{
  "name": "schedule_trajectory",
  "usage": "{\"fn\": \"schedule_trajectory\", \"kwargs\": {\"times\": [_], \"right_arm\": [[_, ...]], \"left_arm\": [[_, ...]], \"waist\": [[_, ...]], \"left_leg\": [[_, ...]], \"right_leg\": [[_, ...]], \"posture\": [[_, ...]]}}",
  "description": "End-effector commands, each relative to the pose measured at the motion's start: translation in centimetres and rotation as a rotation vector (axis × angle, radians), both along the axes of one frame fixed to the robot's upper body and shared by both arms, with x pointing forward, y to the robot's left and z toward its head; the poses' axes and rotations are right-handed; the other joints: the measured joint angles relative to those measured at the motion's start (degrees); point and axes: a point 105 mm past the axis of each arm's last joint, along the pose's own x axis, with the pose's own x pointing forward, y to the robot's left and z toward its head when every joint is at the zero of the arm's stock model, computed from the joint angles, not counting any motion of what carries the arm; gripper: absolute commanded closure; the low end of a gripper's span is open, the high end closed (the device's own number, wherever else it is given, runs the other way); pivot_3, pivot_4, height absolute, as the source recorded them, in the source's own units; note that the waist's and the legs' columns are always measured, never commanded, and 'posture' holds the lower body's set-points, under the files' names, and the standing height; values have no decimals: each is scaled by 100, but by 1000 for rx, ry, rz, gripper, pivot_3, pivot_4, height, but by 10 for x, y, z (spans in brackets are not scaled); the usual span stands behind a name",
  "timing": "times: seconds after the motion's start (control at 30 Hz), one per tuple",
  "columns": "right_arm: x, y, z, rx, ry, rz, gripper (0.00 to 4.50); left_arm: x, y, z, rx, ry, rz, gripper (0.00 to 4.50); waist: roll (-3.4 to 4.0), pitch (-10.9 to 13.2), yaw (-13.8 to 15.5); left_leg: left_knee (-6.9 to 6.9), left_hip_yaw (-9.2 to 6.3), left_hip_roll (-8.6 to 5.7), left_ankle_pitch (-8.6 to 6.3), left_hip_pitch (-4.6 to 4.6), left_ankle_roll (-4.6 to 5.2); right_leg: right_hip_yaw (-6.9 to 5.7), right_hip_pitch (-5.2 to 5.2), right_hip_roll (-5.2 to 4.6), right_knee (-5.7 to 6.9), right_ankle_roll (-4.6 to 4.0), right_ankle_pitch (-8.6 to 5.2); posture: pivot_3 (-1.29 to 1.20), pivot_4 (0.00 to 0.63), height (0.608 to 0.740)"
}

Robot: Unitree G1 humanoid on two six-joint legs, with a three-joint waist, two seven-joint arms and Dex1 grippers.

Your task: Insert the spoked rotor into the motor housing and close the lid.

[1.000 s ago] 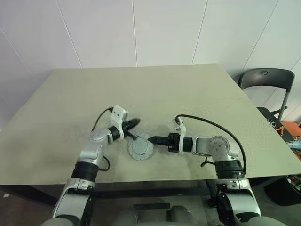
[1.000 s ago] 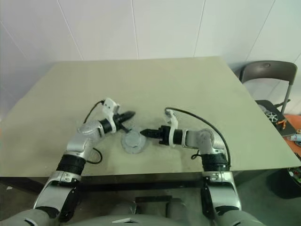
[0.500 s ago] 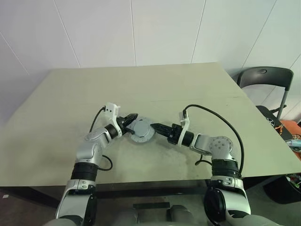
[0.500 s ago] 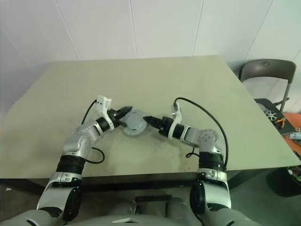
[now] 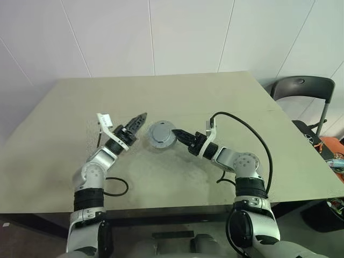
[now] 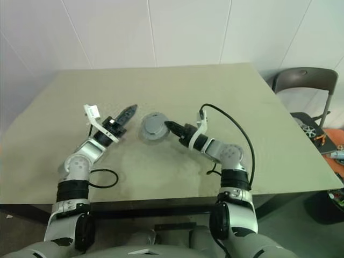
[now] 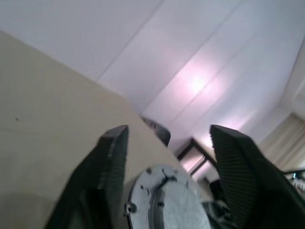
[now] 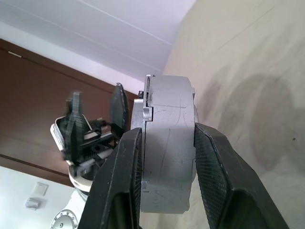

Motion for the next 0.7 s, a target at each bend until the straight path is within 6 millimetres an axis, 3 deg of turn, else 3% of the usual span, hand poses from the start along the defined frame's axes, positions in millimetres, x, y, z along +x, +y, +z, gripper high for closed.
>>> {"fn": "schedule_trajectory", "kwargs": {"times": [0.03, 0.07, 0.1, 0.4, 0.7], "right_arm": [[4, 5, 30, 79, -101, 23, 3093], [4, 4, 30, 78, -103, 22, 3093], [4, 4, 31, 79, -105, 19, 3093], [-1, 9, 24, 73, -101, 35, 3093], [-2, 9, 24, 76, -104, 38, 3093]], "left_arm": [[4, 12, 13, -74, -22, 36, 438], [3, 12, 13, -81, -17, 36, 74], [3, 10, 12, -82, -9, 20, 30], [-12, -24, -3, -33, 76, -167, 30], [-2, 1, -18, -93, 132, -39, 30]], "waist": [[0, 0, 1], [0, 0, 2], [0, 0, 3], [0, 0, -14], [0, 0, -3]], "left_leg": [[-1, 0, 0, 0, 0, 0], [-1, 1, 0, 0, 0, 0], [-1, 1, -1, 0, 0, 0], [-1, 3, -1, 0, 1, 0], [0, 5, 0, 0, 4, -1]], "right_leg": [[0, 0, 0, 0, 0, 0], [0, -1, 0, -1, 0, 0], [0, 0, 0, -1, 0, 0], [2, -1, 1, 1, -1, 0], [4, 1, 1, 2, -2, 0]], "posture": [[0, 0, 740], [0, 0, 740], [0, 0, 740], [0, 0, 740], [0, 0, 740]]}}
